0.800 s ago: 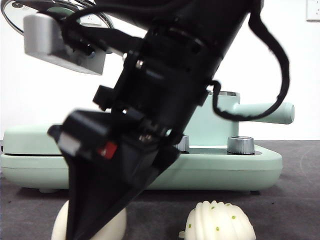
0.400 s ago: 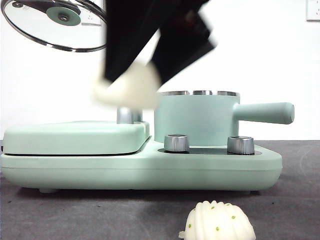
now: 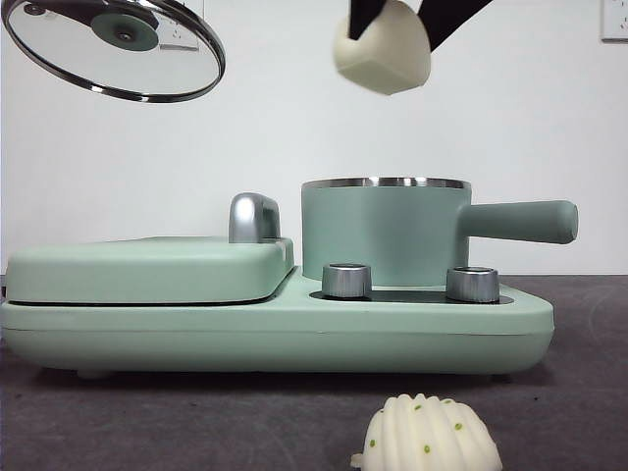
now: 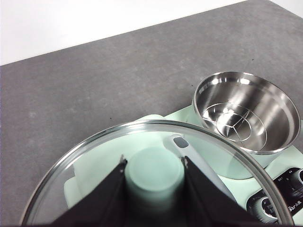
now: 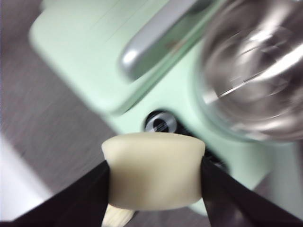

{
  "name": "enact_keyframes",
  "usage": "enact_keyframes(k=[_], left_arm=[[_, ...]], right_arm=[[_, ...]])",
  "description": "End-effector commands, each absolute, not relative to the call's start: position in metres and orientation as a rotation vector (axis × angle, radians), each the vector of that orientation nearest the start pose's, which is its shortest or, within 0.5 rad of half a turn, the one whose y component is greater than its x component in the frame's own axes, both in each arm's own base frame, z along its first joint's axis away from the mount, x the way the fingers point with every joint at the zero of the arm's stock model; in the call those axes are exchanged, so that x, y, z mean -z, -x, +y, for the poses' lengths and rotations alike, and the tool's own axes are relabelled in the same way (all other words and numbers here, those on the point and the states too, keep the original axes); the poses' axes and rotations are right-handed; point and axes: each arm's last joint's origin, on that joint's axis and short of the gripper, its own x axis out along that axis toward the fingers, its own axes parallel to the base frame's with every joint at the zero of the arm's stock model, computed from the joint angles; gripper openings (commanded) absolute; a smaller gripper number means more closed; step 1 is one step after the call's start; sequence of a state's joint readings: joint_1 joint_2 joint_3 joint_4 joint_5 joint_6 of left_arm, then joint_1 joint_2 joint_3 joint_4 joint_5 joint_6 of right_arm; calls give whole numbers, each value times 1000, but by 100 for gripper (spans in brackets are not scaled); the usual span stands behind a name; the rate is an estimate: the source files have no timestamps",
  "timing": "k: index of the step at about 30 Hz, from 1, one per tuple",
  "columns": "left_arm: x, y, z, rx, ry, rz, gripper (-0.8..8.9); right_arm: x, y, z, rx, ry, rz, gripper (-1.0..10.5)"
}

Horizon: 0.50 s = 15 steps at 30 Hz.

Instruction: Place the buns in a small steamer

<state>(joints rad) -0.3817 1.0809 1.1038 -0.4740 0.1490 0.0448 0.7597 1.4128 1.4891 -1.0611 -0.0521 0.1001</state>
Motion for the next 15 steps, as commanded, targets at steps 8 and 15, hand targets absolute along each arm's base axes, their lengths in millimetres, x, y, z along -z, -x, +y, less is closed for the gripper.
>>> enact_keyframes(k=[8,15], left_arm=[[-368,-208,-89,539,-104,384,10],[-369,-209,-89,539,-103,373,10]], right_arm=[[-360,-266,178,-608,261,943,264],[-320,-310,190,-619,271,980,264]])
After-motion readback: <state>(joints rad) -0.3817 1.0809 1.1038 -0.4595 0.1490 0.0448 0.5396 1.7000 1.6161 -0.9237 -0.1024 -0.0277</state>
